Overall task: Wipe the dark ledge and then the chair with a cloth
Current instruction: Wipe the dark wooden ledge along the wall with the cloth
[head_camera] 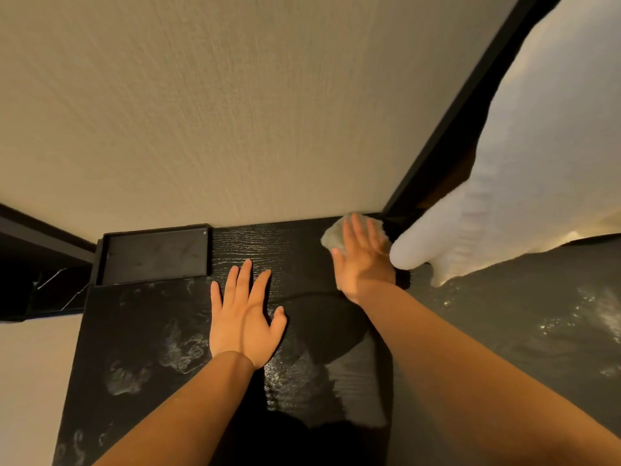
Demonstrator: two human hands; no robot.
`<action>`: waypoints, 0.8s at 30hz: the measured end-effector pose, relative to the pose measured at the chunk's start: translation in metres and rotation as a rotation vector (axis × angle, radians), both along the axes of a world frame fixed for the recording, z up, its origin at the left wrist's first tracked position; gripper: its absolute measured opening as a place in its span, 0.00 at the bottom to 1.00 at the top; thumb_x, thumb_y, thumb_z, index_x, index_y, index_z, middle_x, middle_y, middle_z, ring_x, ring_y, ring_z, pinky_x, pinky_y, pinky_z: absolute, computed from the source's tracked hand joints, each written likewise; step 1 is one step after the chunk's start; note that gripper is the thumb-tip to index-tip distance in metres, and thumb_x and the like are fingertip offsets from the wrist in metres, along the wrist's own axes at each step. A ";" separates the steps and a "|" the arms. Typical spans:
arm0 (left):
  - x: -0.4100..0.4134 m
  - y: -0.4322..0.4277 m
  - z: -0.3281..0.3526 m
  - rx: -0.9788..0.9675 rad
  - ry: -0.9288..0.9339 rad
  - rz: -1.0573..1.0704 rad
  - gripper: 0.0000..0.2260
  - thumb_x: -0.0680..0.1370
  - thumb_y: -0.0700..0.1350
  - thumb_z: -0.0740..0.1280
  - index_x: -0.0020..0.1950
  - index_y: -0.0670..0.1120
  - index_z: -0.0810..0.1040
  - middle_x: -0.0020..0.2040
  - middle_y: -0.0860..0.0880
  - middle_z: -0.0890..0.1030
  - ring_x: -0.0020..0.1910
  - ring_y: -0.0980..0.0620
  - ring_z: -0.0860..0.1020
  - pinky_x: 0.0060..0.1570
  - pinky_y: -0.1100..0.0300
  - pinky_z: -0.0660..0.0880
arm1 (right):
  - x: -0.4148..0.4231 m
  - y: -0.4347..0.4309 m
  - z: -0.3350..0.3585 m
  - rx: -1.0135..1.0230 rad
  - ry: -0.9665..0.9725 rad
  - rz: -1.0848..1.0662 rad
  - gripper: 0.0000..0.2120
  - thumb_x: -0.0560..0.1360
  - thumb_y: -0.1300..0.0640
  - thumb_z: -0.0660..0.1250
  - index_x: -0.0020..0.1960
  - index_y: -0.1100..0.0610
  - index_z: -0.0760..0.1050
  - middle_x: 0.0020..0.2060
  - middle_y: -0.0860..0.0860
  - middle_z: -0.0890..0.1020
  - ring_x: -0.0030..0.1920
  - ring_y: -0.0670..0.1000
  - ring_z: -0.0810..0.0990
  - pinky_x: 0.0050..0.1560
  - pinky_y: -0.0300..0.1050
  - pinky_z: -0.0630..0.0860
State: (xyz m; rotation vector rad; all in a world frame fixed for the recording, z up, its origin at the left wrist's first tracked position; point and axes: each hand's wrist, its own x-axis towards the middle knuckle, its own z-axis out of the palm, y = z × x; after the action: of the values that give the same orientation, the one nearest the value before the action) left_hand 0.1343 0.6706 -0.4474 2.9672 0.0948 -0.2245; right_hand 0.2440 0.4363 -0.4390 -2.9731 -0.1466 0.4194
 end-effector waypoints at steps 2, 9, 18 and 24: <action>0.001 0.000 0.000 0.002 -0.001 0.000 0.33 0.80 0.65 0.55 0.84 0.56 0.58 0.87 0.47 0.51 0.85 0.44 0.46 0.82 0.36 0.45 | -0.003 0.013 -0.001 -0.023 -0.025 -0.170 0.31 0.85 0.43 0.46 0.84 0.53 0.43 0.83 0.53 0.42 0.82 0.59 0.40 0.76 0.55 0.31; 0.000 0.000 -0.003 0.005 -0.016 -0.009 0.34 0.79 0.65 0.56 0.84 0.54 0.60 0.86 0.46 0.52 0.85 0.44 0.47 0.81 0.36 0.45 | -0.022 0.048 -0.005 0.105 -0.003 0.463 0.31 0.85 0.41 0.46 0.84 0.50 0.42 0.83 0.48 0.40 0.81 0.53 0.34 0.80 0.53 0.34; 0.000 0.000 0.000 0.007 -0.019 -0.013 0.33 0.79 0.65 0.55 0.83 0.55 0.61 0.86 0.46 0.54 0.85 0.44 0.49 0.81 0.36 0.46 | -0.020 -0.016 -0.006 -0.033 -0.020 -0.080 0.32 0.85 0.43 0.46 0.84 0.54 0.43 0.83 0.53 0.44 0.82 0.59 0.41 0.79 0.56 0.36; -0.001 0.001 0.000 -0.006 -0.022 -0.014 0.33 0.79 0.64 0.56 0.83 0.54 0.61 0.86 0.46 0.54 0.85 0.43 0.49 0.81 0.35 0.48 | -0.066 -0.015 -0.008 0.083 0.000 0.471 0.30 0.83 0.43 0.47 0.83 0.51 0.51 0.83 0.48 0.49 0.83 0.54 0.43 0.82 0.56 0.46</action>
State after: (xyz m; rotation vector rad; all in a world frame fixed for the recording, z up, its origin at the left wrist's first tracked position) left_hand 0.1331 0.6718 -0.4477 2.9641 0.0702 -0.1936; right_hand 0.1778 0.4211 -0.4467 -2.8351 -0.8501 0.4477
